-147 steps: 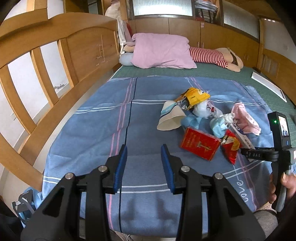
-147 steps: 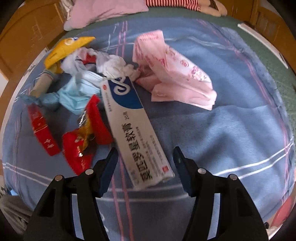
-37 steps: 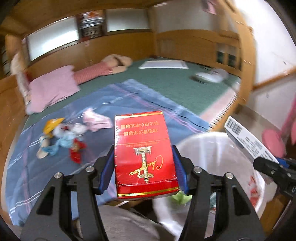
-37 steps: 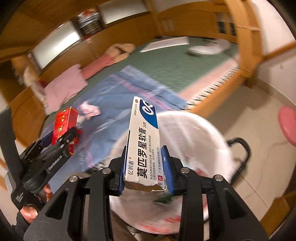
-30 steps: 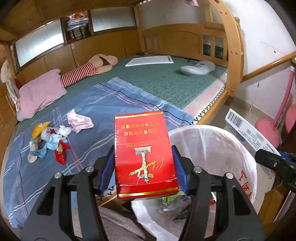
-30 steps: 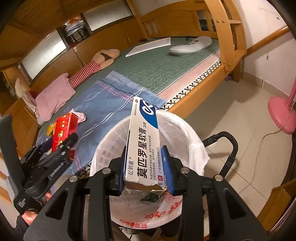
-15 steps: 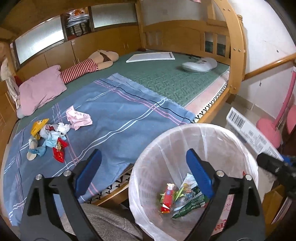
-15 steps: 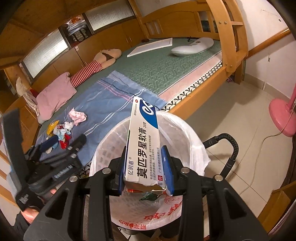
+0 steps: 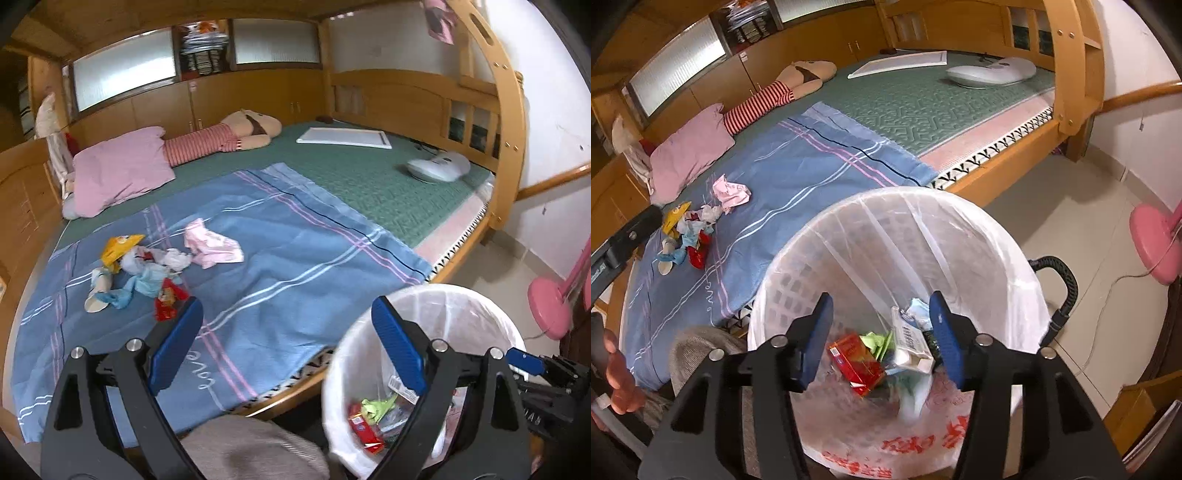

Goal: Collect trash
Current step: 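Move both tools back to the pile and grasp the red snack wrapper with the right tool, then grasp the blue mask with the left tool while the right tool holds the wrapper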

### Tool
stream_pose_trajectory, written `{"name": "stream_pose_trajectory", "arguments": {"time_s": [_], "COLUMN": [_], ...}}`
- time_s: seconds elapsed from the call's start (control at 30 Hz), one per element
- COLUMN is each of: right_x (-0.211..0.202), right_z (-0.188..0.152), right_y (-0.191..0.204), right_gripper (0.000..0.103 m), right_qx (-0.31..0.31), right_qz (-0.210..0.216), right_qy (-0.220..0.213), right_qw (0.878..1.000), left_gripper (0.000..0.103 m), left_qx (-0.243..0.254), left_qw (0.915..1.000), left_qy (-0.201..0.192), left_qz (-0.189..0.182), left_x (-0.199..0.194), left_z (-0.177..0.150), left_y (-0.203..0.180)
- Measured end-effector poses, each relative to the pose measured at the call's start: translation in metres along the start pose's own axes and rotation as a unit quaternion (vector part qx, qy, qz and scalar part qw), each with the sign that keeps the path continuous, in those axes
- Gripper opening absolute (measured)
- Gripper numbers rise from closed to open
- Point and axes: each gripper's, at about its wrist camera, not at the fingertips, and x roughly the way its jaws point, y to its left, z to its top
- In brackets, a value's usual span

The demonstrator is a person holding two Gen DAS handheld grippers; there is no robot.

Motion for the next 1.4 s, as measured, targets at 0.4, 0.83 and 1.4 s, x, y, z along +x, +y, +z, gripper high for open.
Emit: {"name": "stream_pose_trajectory", "arguments": {"time_s": [0.4,0.83,1.4], "right_x": [0.107,0.248,0.219], "right_z": [0.041,0.059,0.060], "right_y": [0.182,0.362,0.337], "right_gripper": [0.065,0.065,0.021], "right_qx": [-0.159,-0.273,-0.223], "right_qz": [0.132,0.137,0.155], "right_qy": [0.078,0.162,0.158], "right_qw": [0.975,0.938,0.949], "left_gripper": [0.092,0.092,0.092], "left_qx": [-0.089,-0.187,-0.173], "left_qw": [0.9833,0.9496,0.9612], "left_qy": [0.019,0.048,0.072], "left_qz": [0.158,0.247,0.202], "left_x": [-0.019,-0.026,0.046], "left_z": [-0.041,-0.074,-0.066], "left_y": [0.187,0.314,0.311]}}
